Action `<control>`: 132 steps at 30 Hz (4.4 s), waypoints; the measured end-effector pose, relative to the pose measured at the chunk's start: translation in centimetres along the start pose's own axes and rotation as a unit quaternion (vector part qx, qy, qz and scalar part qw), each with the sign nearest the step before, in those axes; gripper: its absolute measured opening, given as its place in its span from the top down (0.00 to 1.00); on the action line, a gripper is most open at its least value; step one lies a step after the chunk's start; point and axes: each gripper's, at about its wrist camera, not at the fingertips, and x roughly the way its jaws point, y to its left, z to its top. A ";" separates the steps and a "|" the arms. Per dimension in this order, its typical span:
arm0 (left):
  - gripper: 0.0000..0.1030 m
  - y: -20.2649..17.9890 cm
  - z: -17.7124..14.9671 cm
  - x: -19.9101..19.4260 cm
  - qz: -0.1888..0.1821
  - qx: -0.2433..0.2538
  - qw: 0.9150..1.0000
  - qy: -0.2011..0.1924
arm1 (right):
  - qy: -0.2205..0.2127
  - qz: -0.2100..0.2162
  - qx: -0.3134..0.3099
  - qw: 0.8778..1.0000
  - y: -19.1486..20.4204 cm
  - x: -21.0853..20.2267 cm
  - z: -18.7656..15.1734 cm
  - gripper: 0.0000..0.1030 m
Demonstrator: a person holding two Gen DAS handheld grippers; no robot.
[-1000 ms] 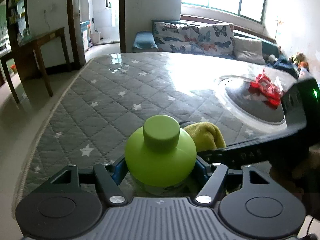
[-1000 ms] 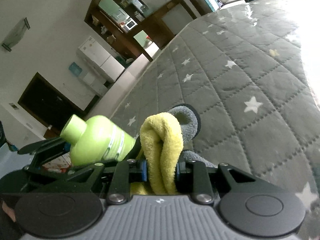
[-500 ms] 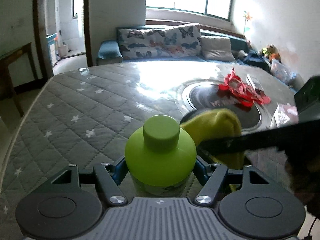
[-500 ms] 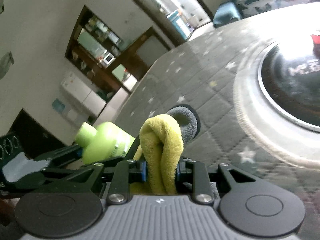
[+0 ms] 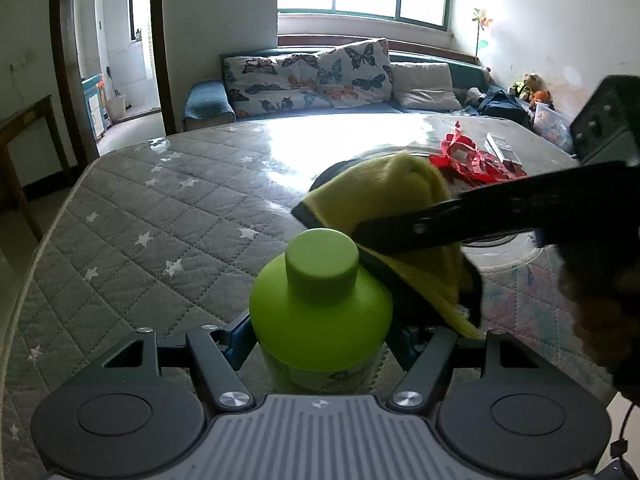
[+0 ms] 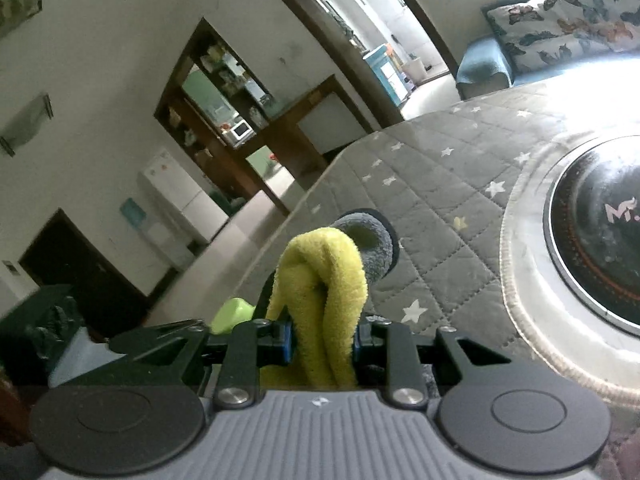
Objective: Clean container
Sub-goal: 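Wipe the bottle again with the right tool's cloth while the left tool holds it, then keep wiping the bottle with the right tool while the left tool holds it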
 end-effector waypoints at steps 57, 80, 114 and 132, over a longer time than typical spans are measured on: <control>0.31 0.4 -1.7 -3.2 0.022 -0.022 0.999 -0.018 | 0.008 0.015 -0.042 0.999 3.6 1.2 -0.1 0.76; 0.31 0.2 -2.0 -3.1 0.022 -0.018 0.999 -0.018 | 0.036 -0.001 0.009 0.999 0.0 1.9 -2.8 0.76; 0.30 0.5 -2.3 -3.8 0.028 -0.027 0.999 -0.007 | 0.074 -0.022 -0.012 0.997 0.4 4.8 -2.8 0.76; 0.31 0.9 -2.6 -4.3 0.037 -0.043 0.998 -0.004 | 0.058 -0.010 -0.025 0.998 3.1 0.8 -5.2 0.76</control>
